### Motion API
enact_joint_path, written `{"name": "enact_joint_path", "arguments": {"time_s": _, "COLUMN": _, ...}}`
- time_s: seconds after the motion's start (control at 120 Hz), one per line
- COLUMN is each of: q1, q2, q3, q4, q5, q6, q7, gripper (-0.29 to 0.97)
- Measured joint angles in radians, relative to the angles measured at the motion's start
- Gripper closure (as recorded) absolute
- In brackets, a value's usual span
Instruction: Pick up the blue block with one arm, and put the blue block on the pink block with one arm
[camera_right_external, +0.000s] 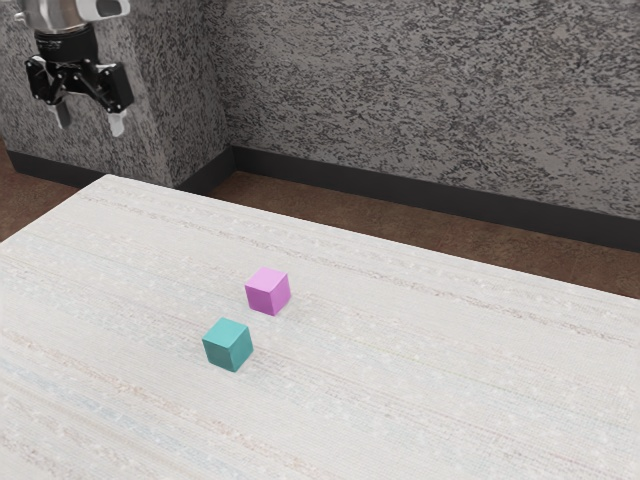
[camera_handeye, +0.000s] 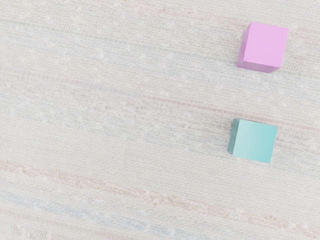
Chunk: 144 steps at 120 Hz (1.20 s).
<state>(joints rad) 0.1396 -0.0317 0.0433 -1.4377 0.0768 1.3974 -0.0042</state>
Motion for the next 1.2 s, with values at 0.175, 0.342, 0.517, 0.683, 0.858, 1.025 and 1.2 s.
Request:
{"name": "enact_joint_path", "arguments": {"time_s": 0.175, "q1": -0.007, "q2": 0.001, "q3": 0.001, "q4": 0.0, "q5": -0.004, "q6": 0.0, "q7": 0.0, "gripper": 0.0}}
{"name": "enact_joint_path", "arguments": {"time_s": 0.342, "q1": -0.03, "q2": -0.182, "q3": -0.002, "q4": 0.075, "q5": -0.003, "q6": -0.036, "q7": -0.007, "gripper": 0.0}}
{"name": "enact_joint_path", "arguments": {"time_s": 0.517, "q1": -0.028, "q2": -0.533, "q3": -0.043, "q4": -0.481, "q5": -0.002, "q6": 0.008, "q7": -0.084, "gripper": 0.0}}
{"name": "enact_joint_path", "arguments": {"time_s": 0.683, "q1": -0.028, "q2": -0.589, "q3": -0.049, "q4": -0.918, "q5": -0.006, "q6": 0.232, "q7": -0.156, "gripper": 0.0}}
{"name": "enact_joint_path", "arguments": {"time_s": 0.858, "q1": -0.027, "q2": -0.377, "q3": -0.145, "q4": -1.065, "q5": -0.131, "q6": 0.575, "q7": -0.221, "gripper": 0.0}}
{"name": "enact_joint_path", "arguments": {"time_s": 1.025, "q1": -0.021, "q2": -0.27, "q3": -0.233, "q4": -1.059, "q5": -0.182, "q6": 0.772, "q7": -0.231, "gripper": 0.0}}
{"name": "enact_joint_path", "arguments": {"time_s": 1.2, "q1": 0.042, "q2": -0.174, "q3": -0.227, "q4": -1.055, "q5": -0.214, "q6": 0.943, "q7": -0.139, "gripper": 0.0}}
